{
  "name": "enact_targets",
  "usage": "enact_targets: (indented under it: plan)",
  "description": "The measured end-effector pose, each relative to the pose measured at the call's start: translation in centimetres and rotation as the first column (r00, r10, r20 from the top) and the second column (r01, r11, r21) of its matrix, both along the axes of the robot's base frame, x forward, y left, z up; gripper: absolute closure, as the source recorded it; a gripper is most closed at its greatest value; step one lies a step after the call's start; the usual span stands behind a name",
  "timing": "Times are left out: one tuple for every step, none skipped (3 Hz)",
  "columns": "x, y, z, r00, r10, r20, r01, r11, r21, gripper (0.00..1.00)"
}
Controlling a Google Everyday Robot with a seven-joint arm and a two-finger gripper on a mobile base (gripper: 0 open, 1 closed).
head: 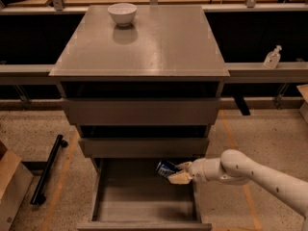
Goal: Place pepsi can into bottom drawer
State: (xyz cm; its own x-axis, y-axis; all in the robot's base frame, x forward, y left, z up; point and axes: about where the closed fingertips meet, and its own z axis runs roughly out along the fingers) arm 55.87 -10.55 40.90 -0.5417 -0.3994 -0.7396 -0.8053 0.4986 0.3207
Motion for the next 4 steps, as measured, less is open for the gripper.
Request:
enact_targets:
  plan:
    - [-0.1,1.0,-4.0,0.9979,0.008,-0.064,-0.007,1.000,0.006,1.00]
    - [-0.4,1.5,-8.3,0.9923,-0.019,-0.122,0.030,0.995,0.092,1.00]
    - [-1.0,1.7,-13.1,0.9772,-0.065,-0.202,0.100,0.980,0.171,0.85]
    - [-2.1,1.8,-17.3,0.9518,-0.103,-0.289,0.169,0.963,0.211,0.61]
